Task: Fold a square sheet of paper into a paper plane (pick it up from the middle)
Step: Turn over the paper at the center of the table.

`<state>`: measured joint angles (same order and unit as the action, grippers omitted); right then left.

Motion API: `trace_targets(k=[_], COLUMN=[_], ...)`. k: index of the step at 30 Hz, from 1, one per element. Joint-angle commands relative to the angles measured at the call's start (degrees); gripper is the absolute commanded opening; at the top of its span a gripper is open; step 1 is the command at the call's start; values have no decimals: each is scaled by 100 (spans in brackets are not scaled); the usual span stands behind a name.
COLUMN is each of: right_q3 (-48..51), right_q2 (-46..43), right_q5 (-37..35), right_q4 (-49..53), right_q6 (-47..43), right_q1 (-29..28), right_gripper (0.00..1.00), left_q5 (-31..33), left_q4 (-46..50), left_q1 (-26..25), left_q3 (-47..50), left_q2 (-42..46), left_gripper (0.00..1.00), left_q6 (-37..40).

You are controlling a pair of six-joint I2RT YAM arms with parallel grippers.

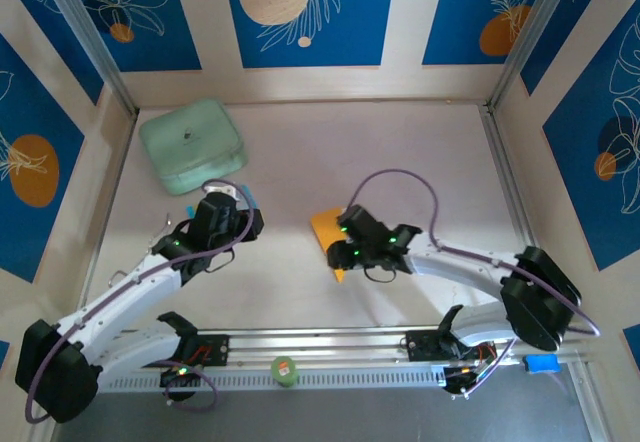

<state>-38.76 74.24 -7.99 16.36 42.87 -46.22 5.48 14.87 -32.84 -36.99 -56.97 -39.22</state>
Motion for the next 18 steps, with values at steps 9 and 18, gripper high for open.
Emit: trace_targets(k=[9,18], right_q3=[632,173], right_q2=[224,1160], right_q5=[2210,2677], right_q4=[-1579,-1824], right_q6=[634,568], right_q1=[1053,1036], right_gripper=[19,15], left_q5=[-1225,-1311], left_q4=[-771,-840], left_q1=[47,41], left_q3=[-18,23], left_q2=[-800,-860], left_gripper=[31,31], left_q6=[-362,-431])
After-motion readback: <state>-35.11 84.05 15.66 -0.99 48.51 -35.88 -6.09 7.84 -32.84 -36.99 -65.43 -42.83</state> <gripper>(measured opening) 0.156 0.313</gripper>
